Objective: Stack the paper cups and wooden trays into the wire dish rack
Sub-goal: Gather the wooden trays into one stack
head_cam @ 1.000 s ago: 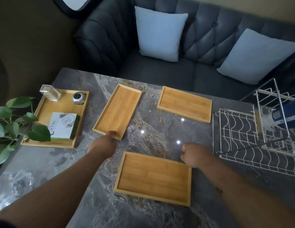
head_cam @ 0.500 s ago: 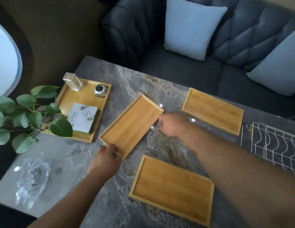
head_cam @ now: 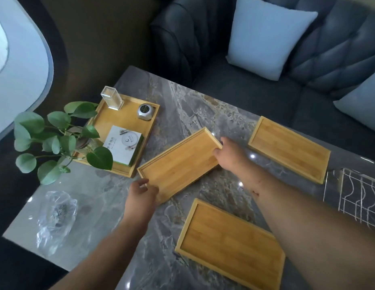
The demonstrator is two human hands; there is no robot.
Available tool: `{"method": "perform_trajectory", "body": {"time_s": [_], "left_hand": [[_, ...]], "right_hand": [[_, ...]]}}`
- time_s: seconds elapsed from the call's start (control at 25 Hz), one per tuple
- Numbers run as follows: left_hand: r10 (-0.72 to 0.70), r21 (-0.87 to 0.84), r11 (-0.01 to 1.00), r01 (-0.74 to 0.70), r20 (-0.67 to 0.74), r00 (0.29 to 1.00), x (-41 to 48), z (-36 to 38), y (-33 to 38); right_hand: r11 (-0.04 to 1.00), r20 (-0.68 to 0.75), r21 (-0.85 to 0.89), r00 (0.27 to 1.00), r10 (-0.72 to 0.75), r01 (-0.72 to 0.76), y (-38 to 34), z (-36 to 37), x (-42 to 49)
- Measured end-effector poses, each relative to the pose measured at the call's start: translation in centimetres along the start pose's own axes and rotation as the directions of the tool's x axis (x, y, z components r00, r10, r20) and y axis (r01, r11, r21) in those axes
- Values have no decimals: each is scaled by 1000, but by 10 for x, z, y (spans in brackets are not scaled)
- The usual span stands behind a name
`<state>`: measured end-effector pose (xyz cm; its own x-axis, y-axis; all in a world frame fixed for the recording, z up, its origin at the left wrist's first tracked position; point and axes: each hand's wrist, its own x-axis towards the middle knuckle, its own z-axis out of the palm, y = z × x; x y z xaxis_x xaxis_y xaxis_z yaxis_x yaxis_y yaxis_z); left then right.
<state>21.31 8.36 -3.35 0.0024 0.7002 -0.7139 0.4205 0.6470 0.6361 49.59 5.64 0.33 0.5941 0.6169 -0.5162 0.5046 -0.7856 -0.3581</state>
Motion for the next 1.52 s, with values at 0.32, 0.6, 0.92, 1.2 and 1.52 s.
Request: {"method": "perform_trajectory", "body": {"time_s": [0.32,0.6,0.92,1.2,1.52], "left_hand": [[93,-20,996,-91,106,990,-5,2,20],[343,437,802,-407,221,913,-60,31,28],[379,727,510,-459,289,879,-91,45,-3],[317,804,416,-424,309,897,-94,49,-13],[162,660,651,-375,361,918,-94,57,-26]], "right_hand": [[934,-121,352,987,105,-56,74,-32,-79],[888,-96,422,964,247,-186,159,-26,-182],[931,-66,212,946,318,-298,215,23,-240],[915,-18,135,923,385,-380,218,46,-242],[743,120,432,849,515,-512,205,60,-237]]}}
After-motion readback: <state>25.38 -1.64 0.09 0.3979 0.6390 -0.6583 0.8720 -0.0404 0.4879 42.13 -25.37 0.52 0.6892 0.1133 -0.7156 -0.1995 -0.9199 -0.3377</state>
